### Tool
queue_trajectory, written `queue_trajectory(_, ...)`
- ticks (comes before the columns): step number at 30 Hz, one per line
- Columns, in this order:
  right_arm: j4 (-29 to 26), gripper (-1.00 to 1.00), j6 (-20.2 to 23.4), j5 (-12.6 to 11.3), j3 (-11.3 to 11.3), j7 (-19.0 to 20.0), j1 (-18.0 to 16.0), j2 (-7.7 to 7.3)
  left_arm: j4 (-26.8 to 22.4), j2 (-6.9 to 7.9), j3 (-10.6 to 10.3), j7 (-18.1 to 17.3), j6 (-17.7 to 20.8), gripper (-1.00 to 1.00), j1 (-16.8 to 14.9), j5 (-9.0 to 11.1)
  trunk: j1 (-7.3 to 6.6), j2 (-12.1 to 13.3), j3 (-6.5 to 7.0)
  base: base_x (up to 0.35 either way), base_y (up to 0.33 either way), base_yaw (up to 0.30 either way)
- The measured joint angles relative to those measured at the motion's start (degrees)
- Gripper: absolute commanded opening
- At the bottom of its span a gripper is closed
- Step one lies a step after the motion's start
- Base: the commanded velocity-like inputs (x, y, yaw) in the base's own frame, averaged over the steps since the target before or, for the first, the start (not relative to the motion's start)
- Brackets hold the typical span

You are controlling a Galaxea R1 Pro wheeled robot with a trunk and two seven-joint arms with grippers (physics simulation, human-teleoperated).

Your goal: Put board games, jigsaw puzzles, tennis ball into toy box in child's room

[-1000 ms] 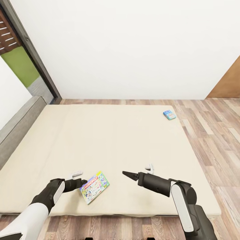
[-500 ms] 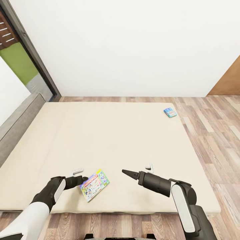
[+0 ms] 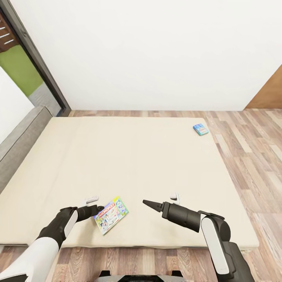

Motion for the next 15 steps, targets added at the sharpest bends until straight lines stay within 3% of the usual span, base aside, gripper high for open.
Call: queue_trajectory(15, 0.0, 1.0, -0.34, 0.03, 0.84, -0.44, 0.02, 0.05, -0.09, -0.15, -0.15, 0.03, -0.72, 1.0, 0.0, 0.0, 0.0, 0.0, -1.42, 0.0, 0.0, 0.0)
